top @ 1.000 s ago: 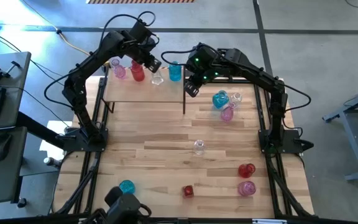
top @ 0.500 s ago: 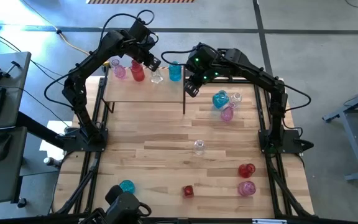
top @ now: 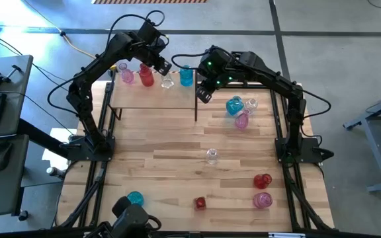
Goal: Sort vases onto shelf
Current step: Put the bottom transparent vase on the shelf aligned with the other transparent vase
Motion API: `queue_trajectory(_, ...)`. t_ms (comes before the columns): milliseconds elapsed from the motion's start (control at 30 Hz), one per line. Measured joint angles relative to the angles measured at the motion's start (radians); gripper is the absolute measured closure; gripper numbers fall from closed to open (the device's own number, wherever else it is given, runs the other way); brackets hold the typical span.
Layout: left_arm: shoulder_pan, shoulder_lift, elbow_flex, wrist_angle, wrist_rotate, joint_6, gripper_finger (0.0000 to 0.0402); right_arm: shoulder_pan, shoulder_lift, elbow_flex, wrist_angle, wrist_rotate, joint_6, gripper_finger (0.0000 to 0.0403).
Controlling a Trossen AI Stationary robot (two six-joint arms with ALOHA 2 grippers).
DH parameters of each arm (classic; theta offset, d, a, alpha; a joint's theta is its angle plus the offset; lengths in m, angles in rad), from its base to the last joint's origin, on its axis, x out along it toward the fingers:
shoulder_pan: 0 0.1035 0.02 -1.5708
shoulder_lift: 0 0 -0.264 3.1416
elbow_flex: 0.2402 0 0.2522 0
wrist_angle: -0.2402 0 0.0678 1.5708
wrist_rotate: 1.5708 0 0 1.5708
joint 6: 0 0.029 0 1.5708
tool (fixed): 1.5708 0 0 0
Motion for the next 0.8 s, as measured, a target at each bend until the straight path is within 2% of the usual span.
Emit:
queue_trajectory(233,-0.001,-0.027,-0.001,0.003,-0.013,0.015,0.0299,0.000,0.000,0.000,0.000,0.000,0.000,0.0327)
queue_trajectory(500,-0.001,-0.079,-0.001,-0.010,-0.009,0.028,0.0298,0.000,0.000,0.000,0.000,0.000,0.000,0.0327)
queue_trajectory(700,-0.001,-0.137,0.000,-0.107,0.102,0.091,0.0298,0.000,0.000,0.000,0.000,0.000,0.000,0.0327)
queue_trajectory(800,-0.002,-0.170,0.000,-0.161,0.117,0.107,0.0298,0.000,0.000,0.000,0.000,0.000,0.000,0.0327)
